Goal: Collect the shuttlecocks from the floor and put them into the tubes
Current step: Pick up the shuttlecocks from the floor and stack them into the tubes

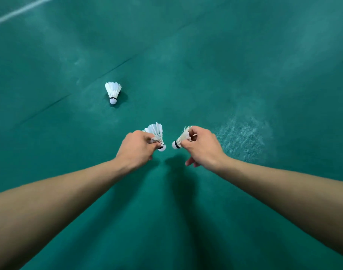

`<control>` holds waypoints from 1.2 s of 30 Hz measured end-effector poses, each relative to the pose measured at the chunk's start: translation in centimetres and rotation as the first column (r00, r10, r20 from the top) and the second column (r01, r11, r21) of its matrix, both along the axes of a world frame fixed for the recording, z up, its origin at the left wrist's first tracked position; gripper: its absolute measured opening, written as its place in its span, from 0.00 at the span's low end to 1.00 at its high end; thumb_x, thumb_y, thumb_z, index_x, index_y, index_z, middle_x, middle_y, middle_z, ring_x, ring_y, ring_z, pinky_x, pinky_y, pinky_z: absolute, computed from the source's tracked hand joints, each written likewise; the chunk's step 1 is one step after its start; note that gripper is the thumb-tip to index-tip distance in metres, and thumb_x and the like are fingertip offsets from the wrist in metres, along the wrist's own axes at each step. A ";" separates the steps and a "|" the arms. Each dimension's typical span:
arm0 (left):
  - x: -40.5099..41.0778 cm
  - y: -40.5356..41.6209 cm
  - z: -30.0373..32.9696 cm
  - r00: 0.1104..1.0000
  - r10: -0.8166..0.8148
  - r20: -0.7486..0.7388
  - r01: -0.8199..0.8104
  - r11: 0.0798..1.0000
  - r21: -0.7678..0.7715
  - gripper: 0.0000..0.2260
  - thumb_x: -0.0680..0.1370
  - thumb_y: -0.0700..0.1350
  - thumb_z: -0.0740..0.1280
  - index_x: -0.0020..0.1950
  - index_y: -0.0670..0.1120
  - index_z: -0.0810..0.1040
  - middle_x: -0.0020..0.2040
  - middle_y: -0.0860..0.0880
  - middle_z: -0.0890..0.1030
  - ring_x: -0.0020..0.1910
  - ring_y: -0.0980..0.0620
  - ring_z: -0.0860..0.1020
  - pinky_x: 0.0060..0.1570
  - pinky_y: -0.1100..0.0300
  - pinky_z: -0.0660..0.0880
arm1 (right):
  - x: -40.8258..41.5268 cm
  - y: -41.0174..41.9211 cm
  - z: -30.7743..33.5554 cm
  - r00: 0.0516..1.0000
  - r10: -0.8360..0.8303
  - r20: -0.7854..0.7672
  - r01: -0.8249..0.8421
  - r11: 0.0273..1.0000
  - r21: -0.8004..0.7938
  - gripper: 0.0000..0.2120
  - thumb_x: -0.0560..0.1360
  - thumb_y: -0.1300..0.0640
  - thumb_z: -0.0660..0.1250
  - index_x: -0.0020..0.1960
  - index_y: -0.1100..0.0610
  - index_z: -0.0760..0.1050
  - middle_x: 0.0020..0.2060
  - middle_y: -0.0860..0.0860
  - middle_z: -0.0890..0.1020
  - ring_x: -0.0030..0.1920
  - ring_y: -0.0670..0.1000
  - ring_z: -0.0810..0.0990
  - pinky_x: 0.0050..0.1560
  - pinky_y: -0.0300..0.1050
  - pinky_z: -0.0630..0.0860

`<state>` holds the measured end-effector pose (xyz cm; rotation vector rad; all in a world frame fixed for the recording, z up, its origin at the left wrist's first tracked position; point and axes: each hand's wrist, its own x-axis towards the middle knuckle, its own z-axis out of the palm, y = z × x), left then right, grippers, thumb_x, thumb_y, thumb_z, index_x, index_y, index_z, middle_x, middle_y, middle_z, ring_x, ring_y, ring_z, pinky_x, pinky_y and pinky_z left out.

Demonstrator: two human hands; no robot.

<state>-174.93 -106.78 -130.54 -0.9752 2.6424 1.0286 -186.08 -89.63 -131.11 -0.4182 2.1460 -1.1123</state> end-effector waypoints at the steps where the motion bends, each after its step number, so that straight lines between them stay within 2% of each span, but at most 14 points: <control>1: -1.4 0.5 1.0 0.999 0.006 -0.048 -0.005 1.000 0.027 0.07 0.77 0.47 0.72 0.39 0.52 0.85 0.35 0.51 0.84 0.29 0.54 0.83 0.37 0.59 0.77 | -1.0 0.2 1.0 0.996 -0.072 0.043 0.074 0.997 -0.037 0.10 0.69 0.52 0.67 0.47 0.56 0.73 0.44 0.50 0.86 0.27 0.57 0.85 0.26 0.48 0.78; 3: -3.5 1.4 3.1 0.994 0.015 -0.109 -0.008 0.998 0.060 0.08 0.77 0.47 0.72 0.38 0.54 0.84 0.35 0.52 0.85 0.30 0.55 0.83 0.34 0.60 0.75 | -2.8 0.4 3.0 0.979 -0.164 0.120 0.175 0.981 -0.086 0.12 0.69 0.53 0.68 0.48 0.57 0.71 0.47 0.52 0.86 0.29 0.60 0.86 0.28 0.50 0.79; 7: -7.5 2.5 11.9 0.988 -0.018 -0.156 0.035 0.993 0.109 0.07 0.75 0.46 0.72 0.37 0.54 0.85 0.35 0.51 0.86 0.34 0.52 0.85 0.35 0.56 0.78 | -6.8 2.5 10.9 0.926 -0.346 0.153 0.368 0.918 -0.150 0.05 0.74 0.57 0.68 0.47 0.54 0.72 0.41 0.51 0.87 0.39 0.60 0.88 0.34 0.52 0.85; 10: -9.6 3.4 22.9 0.984 -0.055 -0.169 0.078 0.988 0.133 0.05 0.75 0.48 0.73 0.40 0.52 0.86 0.36 0.50 0.86 0.36 0.49 0.86 0.43 0.45 0.82 | -8.9 5.8 20.3 0.826 -0.533 0.184 0.558 0.820 -0.125 0.06 0.75 0.59 0.72 0.46 0.52 0.74 0.47 0.54 0.86 0.47 0.57 0.88 0.48 0.54 0.86; 13: -11.1 5.1 37.3 0.976 -0.150 -0.155 0.168 0.979 0.111 0.05 0.76 0.50 0.73 0.41 0.52 0.87 0.36 0.50 0.86 0.35 0.51 0.86 0.44 0.44 0.81 | -10.1 9.7 33.1 0.730 -0.650 0.212 0.675 0.735 -0.070 0.05 0.76 0.60 0.74 0.44 0.54 0.79 0.48 0.56 0.86 0.47 0.57 0.88 0.53 0.53 0.85; 16: -11.6 7.0 52.8 0.954 -0.265 -0.139 0.275 0.959 0.064 0.06 0.77 0.51 0.72 0.42 0.53 0.86 0.35 0.50 0.86 0.33 0.54 0.84 0.39 0.50 0.81 | -10.0 12.7 48.0 0.740 -0.627 0.243 0.660 0.746 -0.088 0.01 0.78 0.60 0.73 0.48 0.55 0.81 0.50 0.56 0.87 0.45 0.59 0.88 0.48 0.52 0.86; 18: -11.1 8.5 63.7 0.925 -0.349 -0.151 0.354 0.935 0.005 0.06 0.78 0.51 0.72 0.43 0.53 0.86 0.32 0.50 0.84 0.22 0.62 0.74 0.25 0.63 0.72 | -8.8 14.6 59.1 0.793 -0.566 0.225 0.600 0.790 -0.127 0.01 0.79 0.59 0.72 0.49 0.55 0.82 0.51 0.54 0.87 0.39 0.59 0.88 0.38 0.50 0.85; 20: -10.5 9.8 73.2 0.898 -0.398 -0.188 0.405 0.914 -0.005 0.05 0.77 0.52 0.73 0.43 0.54 0.87 0.30 0.51 0.83 0.19 0.60 0.65 0.20 0.68 0.62 | -7.2 16.2 68.6 0.828 -0.549 0.110 0.560 0.810 -0.173 0.02 0.78 0.57 0.74 0.46 0.53 0.83 0.48 0.49 0.87 0.34 0.57 0.87 0.29 0.45 0.80; 22: -9.2 11.3 82.0 0.856 -0.462 -0.233 0.475 0.880 -0.004 0.05 0.77 0.50 0.74 0.43 0.53 0.87 0.30 0.49 0.82 0.19 0.61 0.66 0.20 0.69 0.61 | -4.3 18.5 77.9 0.801 -0.597 -0.045 0.576 0.789 -0.214 0.03 0.76 0.53 0.75 0.43 0.50 0.85 0.41 0.45 0.87 0.31 0.53 0.86 0.27 0.43 0.76; 26: -6.5 14.4 91.9 0.752 -0.599 -0.277 0.614 0.788 -0.036 0.06 0.76 0.47 0.75 0.40 0.49 0.85 0.30 0.50 0.82 0.21 0.62 0.72 0.22 0.70 0.63 | 4.4 22.5 88.1 0.637 -0.669 -0.382 0.637 0.737 -0.228 0.04 0.76 0.50 0.74 0.47 0.48 0.87 0.42 0.45 0.87 0.37 0.52 0.86 0.36 0.50 0.79; 28: -5.5 16.1 95.0 0.689 -0.663 -0.292 0.687 0.726 -0.029 0.07 0.77 0.47 0.74 0.40 0.47 0.84 0.30 0.52 0.83 0.23 0.62 0.75 0.23 0.68 0.65 | 9.3 24.0 90.7 0.499 -0.738 -0.455 0.727 0.642 -0.244 0.04 0.77 0.52 0.74 0.47 0.51 0.87 0.42 0.49 0.87 0.40 0.54 0.86 0.41 0.53 0.80; 31: -4.5 19.2 99.1 0.579 -0.742 -0.339 0.777 0.628 -0.047 0.09 0.78 0.49 0.72 0.42 0.45 0.82 0.32 0.48 0.83 0.24 0.60 0.76 0.24 0.66 0.67 | 16.3 25.3 94.2 0.259 -0.893 -0.367 0.827 0.401 -0.393 0.05 0.78 0.55 0.74 0.46 0.55 0.86 0.40 0.49 0.86 0.36 0.54 0.85 0.40 0.49 0.80; 33: -3.5 22.2 102.1 0.468 -0.806 -0.363 0.838 0.535 -0.108 0.10 0.80 0.48 0.70 0.41 0.45 0.81 0.32 0.47 0.83 0.23 0.61 0.74 0.22 0.68 0.66 | 20.4 26.5 96.6 0.131 -0.950 -0.283 0.858 0.252 -0.447 0.04 0.79 0.55 0.73 0.48 0.53 0.86 0.41 0.44 0.86 0.32 0.50 0.85 0.34 0.43 0.77; 36: -0.7 28.0 107.3 0.276 -0.896 -0.346 0.903 0.366 -0.225 0.12 0.80 0.49 0.69 0.38 0.46 0.79 0.31 0.47 0.83 0.21 0.56 0.70 0.22 0.64 0.66 | 25.7 29.0 100.7 -0.001 -0.972 -0.235 0.865 0.117 -0.488 0.05 0.79 0.54 0.72 0.46 0.51 0.86 0.42 0.42 0.86 0.31 0.48 0.84 0.31 0.43 0.75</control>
